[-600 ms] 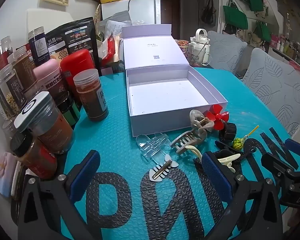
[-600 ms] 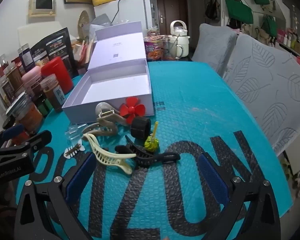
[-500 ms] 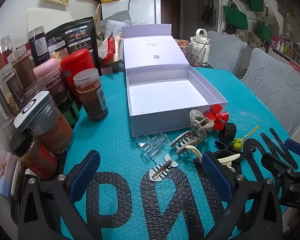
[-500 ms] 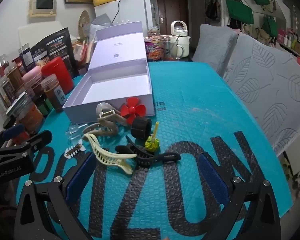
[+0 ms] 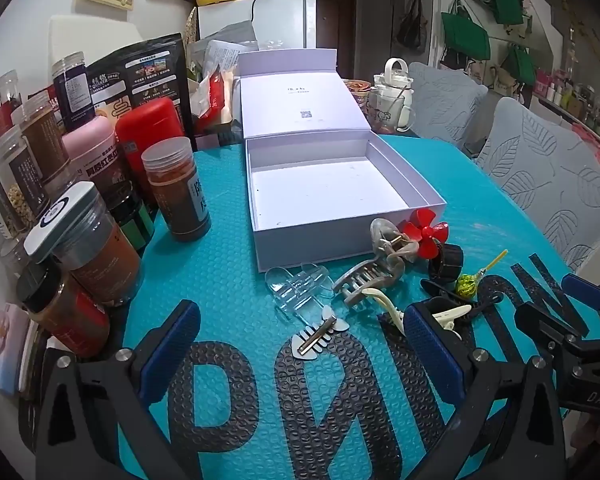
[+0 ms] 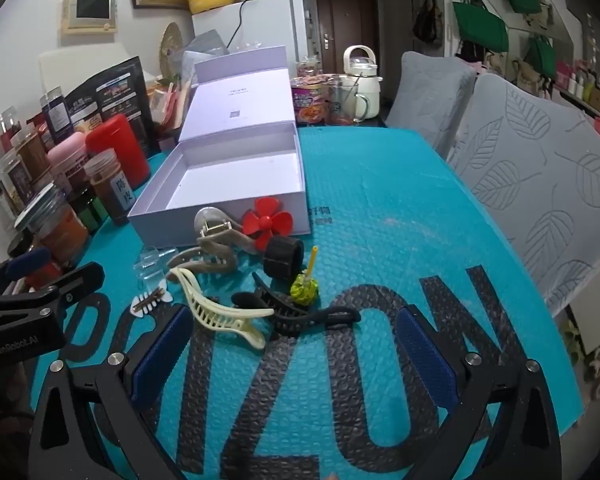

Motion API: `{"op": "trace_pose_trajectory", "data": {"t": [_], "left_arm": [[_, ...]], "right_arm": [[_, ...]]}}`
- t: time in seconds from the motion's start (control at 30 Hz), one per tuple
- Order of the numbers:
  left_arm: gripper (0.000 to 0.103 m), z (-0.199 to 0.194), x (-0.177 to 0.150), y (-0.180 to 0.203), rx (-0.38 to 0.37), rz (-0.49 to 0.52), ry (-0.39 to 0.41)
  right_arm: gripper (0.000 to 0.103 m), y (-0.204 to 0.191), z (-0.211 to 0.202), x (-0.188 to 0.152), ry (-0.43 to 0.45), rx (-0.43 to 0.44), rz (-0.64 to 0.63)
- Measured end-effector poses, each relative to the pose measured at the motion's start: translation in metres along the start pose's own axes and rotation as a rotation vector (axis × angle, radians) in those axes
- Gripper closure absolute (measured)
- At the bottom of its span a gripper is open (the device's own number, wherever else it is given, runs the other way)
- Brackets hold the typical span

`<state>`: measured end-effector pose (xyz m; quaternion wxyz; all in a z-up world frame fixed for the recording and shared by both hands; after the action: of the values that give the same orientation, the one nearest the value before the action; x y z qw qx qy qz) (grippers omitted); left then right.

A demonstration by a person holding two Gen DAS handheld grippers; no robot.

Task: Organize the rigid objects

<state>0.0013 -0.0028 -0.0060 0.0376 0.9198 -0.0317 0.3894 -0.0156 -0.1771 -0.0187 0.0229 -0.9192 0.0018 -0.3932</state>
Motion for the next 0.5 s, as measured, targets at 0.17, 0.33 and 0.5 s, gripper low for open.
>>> {"op": "trace_pose_trajectory", "data": {"t": [0.17,0.33,0.5], "left_arm": [[0.0,-0.0023,0.0004,-0.0013,0.001,0.001,-0.001],[0.0,-0.0033,0.001,-0.0035,-0.001,-0.002,-0.005],[0.0,-0.0026,0.0014,-0.0045,0.002,-0.004,-0.007]], "right_arm": [[0.0,0.0014,-0.0019,-0.0008,-0.001,0.005,-0.005],[0.0,0.0023,-0.0023,-0.0006,-0.006,0.018,-0.005],[0.0,0.0026,-0.0032,-0.0003,-0.006,0.019,-0.007]]}}
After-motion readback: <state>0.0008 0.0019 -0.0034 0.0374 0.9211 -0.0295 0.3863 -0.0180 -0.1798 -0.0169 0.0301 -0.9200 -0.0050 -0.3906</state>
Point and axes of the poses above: each gripper's, at about its wrist camera, not at the fingertips, and z roughly the way its jaws point, y to its right, x to its top, the point moved 1 cm from there along z, roughly the way its jaws point, and after that the axes turned 3 degrees about -x, right-handed, at the moved point
